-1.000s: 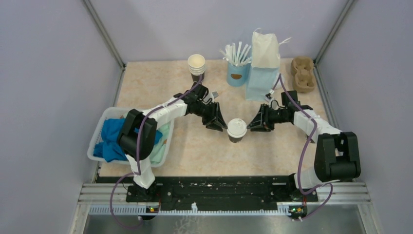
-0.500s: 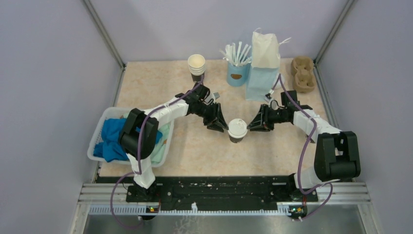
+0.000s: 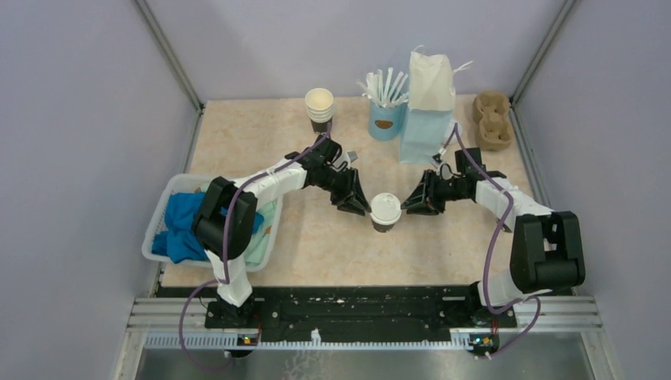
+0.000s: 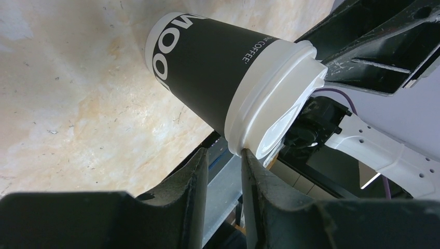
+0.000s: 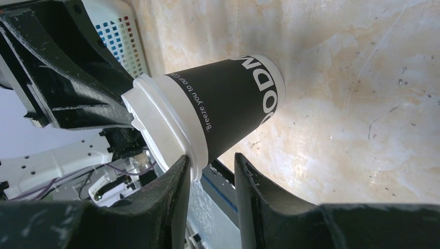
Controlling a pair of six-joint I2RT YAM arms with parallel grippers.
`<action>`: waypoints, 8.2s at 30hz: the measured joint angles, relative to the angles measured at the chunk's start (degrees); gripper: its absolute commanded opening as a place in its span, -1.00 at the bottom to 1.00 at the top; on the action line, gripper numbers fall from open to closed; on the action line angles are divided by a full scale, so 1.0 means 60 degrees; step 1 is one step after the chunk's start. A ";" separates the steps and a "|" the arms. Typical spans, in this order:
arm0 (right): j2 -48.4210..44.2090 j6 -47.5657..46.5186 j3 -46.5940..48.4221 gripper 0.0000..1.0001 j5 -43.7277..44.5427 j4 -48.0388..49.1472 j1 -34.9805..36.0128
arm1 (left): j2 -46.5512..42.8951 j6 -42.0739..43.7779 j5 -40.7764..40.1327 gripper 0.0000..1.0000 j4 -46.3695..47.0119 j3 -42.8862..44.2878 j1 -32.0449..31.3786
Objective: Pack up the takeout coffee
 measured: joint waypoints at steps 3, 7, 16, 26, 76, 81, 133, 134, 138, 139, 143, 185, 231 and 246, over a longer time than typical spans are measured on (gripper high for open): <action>-0.0047 -0.0062 0.0153 -0.23 0.0153 -0.0259 0.0022 | -0.0062 0.0033 -0.0120 -0.07 -0.0084 0.0015 -0.0007; -0.0058 -0.0386 0.0907 -0.14 0.0878 -0.1118 0.0153 | -0.0066 0.0211 -0.0586 0.10 -0.0659 0.0335 -0.0084; -0.0237 -0.1118 0.1967 0.40 0.1137 -0.2157 -0.0226 | -0.0692 0.0623 -0.1217 0.72 -0.1472 0.0590 0.0080; -0.1406 0.0616 -0.0415 -0.23 0.0146 -0.0415 0.0867 | 0.0288 0.1002 -0.0284 0.29 -0.0455 0.2011 0.0153; -0.1545 0.1035 -0.1249 -0.30 -0.0248 0.0506 0.0211 | 0.0280 0.0062 0.0623 -0.10 0.0729 0.0335 0.0645; -0.1537 0.1122 -0.1377 -0.35 -0.0331 0.0754 0.0211 | 0.0404 0.0084 0.0783 -0.07 0.0780 0.0470 0.0546; -0.1220 0.0539 -0.0273 0.00 0.1446 -0.0463 0.0663 | 0.0273 0.0772 0.0197 -0.17 0.0047 0.0466 0.0259; -0.1217 0.0444 -0.0109 0.04 0.1636 -0.0648 0.0667 | 0.0273 0.0823 0.0015 -0.15 -0.0208 0.0612 0.0208; -0.1206 0.0095 0.0725 0.22 0.2135 -0.1373 0.0667 | 0.0273 0.1005 -0.0583 -0.11 -0.0903 0.1053 0.0102; -0.1206 0.0011 0.0951 0.30 0.2215 -0.1552 0.0670 | 0.0273 0.1060 -0.0718 -0.08 -0.1056 0.1155 0.0095; -0.1206 -0.0506 0.1883 0.71 0.2892 -0.2346 0.0918 | 0.0266 0.1177 -0.1027 0.11 -0.1435 0.1428 0.0091; 0.0368 -0.2357 0.4087 0.42 0.9490 -0.4244 0.3989 | -0.3526 0.1639 -0.2823 0.75 -0.2834 -0.0754 0.1067; 0.1038 -0.1188 0.8225 0.54 0.9056 -0.4105 -0.1650 | 0.0481 0.4309 -0.2277 0.77 -0.5275 0.5249 0.2361; 0.7785 -0.0368 1.2455 0.07 0.6357 -0.2557 -0.3850 | 0.0259 0.4360 -0.2033 0.79 -0.5238 0.4167 0.2393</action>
